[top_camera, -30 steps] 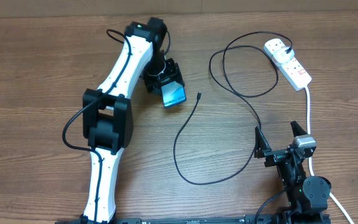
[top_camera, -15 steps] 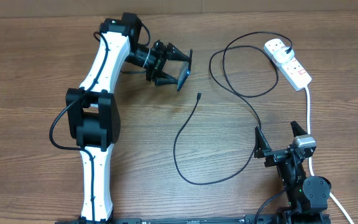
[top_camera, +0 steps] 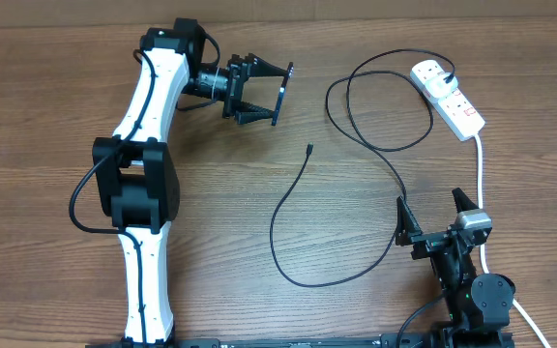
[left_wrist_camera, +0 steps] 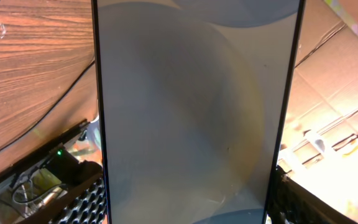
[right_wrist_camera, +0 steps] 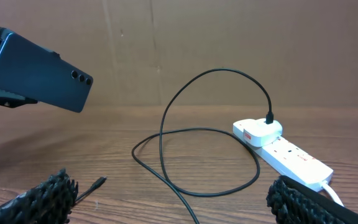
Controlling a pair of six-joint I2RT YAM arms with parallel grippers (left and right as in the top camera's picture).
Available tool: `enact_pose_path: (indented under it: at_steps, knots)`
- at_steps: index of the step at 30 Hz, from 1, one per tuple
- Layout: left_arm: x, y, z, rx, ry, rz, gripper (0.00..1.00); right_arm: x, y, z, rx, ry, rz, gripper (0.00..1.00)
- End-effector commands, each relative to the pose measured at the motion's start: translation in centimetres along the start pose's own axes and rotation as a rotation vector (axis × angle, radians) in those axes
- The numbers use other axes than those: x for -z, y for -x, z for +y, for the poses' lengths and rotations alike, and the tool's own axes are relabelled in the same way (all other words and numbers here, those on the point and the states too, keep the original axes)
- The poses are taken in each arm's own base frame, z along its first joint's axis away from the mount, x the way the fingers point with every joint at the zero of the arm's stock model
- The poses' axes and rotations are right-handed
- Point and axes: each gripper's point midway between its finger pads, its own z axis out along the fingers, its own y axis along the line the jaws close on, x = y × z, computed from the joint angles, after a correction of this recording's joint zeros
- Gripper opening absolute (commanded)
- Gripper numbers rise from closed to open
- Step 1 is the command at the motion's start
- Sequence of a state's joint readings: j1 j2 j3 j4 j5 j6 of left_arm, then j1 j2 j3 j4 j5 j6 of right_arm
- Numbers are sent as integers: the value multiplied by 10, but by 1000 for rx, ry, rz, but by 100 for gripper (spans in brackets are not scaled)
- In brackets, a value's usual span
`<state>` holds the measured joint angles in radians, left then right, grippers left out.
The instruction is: Plug charger to phone and switch on socket
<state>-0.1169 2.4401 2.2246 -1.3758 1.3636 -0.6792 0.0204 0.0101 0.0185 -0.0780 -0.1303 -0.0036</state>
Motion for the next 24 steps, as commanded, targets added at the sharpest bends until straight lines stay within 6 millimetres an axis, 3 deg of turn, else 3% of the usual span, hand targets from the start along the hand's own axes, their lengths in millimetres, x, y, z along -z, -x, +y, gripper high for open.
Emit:
enact_pose_path:
  at_steps: [1,6,9,10,12,14,16,19,24]
  knots:
    - [5,-10,-17,-14,-60,35,72,0,-2,0,-3,-1,-1,100]
    - [5,-10,-17,-13,-62,35,72,0,-2,-5,12,-28,-4,100]
    - [5,-10,-17,-12,-62,35,72,1,14,-11,27,-66,-69,100]
    - [5,-10,-17,-12,-62,35,72,1,24,1,-2,-1,-110,100]
    - [5,-10,-17,-13,-62,35,72,7,35,42,-128,248,-130,100]
    - [5,-10,-17,-13,-62,35,72,24,30,86,-263,526,-47,100]
    - [5,-10,-17,-13,-62,35,72,35,37,101,-360,635,-26,100]
    - [5,-10,-17,-13,-62,35,72,44,74,101,-459,675,-140,100]
    - [5,-10,-17,-14,-61,35,72,73,154,99,-383,678,-397,100]
